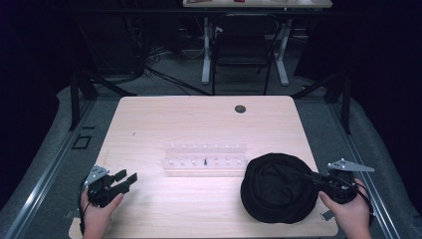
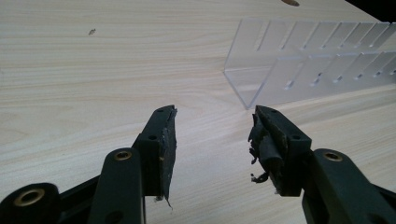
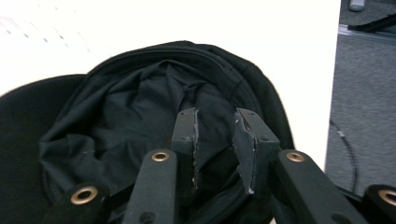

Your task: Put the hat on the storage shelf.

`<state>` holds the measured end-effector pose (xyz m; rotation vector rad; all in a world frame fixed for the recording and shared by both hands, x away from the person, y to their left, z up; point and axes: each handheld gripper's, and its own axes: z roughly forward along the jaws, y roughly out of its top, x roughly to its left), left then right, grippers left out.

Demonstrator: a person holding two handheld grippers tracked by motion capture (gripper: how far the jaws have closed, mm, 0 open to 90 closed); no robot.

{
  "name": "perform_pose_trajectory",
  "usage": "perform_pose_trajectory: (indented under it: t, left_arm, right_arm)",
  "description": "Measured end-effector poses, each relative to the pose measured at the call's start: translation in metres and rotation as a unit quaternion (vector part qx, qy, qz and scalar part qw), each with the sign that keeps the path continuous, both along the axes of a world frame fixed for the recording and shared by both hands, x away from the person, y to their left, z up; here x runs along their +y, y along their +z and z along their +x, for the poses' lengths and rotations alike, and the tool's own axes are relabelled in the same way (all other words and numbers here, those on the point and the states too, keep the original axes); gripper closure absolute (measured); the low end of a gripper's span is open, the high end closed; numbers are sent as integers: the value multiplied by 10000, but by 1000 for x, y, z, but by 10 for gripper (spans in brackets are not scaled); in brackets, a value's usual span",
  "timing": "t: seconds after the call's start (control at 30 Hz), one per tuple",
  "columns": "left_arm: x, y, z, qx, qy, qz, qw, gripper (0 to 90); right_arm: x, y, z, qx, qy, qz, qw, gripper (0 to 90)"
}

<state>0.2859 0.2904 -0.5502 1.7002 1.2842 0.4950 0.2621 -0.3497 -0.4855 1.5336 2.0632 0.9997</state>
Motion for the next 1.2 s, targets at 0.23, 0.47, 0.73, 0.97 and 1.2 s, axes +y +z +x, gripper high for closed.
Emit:
perform_pose_trajectory:
  t: [0.23, 0.47, 0.73, 0.97, 1.2]
  left_arm:
    - [0, 0, 0, -15, 2, -5, 10000, 501]
    - [-1, 1, -1, -11, -34, 13, 10000, 501]
    - [-2, 0, 0, -5, -48, 22, 10000, 500]
    - [-2, 0, 0, 8, -56, 38, 10000, 499]
    - [-2, -1, 0, -4, -48, 35, 10000, 498]
  right_arm:
    - [4, 12, 21, 294, 129, -377, 9988, 717]
    - [8, 18, 38, 539, 223, -737, 9956, 726]
    - [11, 16, 65, 1007, 306, -1251, 9866, 744]
    - [9, 10, 84, 1289, 367, -1629, 9775, 746]
    - [8, 2, 97, 1419, 463, -1888, 9706, 763]
